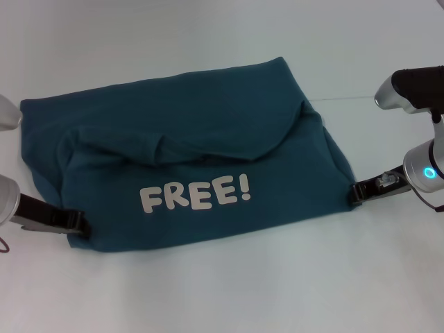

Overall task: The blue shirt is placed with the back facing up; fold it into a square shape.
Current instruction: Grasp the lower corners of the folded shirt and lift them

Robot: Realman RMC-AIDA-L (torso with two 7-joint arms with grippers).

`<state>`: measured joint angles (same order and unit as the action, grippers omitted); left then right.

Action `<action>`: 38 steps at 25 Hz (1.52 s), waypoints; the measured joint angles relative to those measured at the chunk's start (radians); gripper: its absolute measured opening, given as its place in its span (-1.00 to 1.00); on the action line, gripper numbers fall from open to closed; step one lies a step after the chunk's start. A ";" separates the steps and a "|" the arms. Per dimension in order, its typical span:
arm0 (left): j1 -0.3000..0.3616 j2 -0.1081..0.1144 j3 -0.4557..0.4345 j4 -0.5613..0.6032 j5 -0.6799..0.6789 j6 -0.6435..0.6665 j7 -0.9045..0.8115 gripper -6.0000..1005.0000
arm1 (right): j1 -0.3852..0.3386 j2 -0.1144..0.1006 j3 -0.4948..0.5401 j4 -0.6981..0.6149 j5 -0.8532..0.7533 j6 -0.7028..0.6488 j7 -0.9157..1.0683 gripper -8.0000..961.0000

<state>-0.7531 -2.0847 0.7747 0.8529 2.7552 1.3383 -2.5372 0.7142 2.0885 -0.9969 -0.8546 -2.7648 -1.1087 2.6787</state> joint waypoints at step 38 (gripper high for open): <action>0.167 0.003 -0.009 0.143 0.072 0.580 0.100 -0.80 | -0.115 0.006 -0.004 -0.274 0.076 -0.804 -0.245 -0.77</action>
<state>-0.5866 -2.0818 0.7654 0.9954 2.8274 1.9185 -2.4376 0.5989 2.0944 -1.0008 -1.1285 -2.6891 -1.9126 2.4340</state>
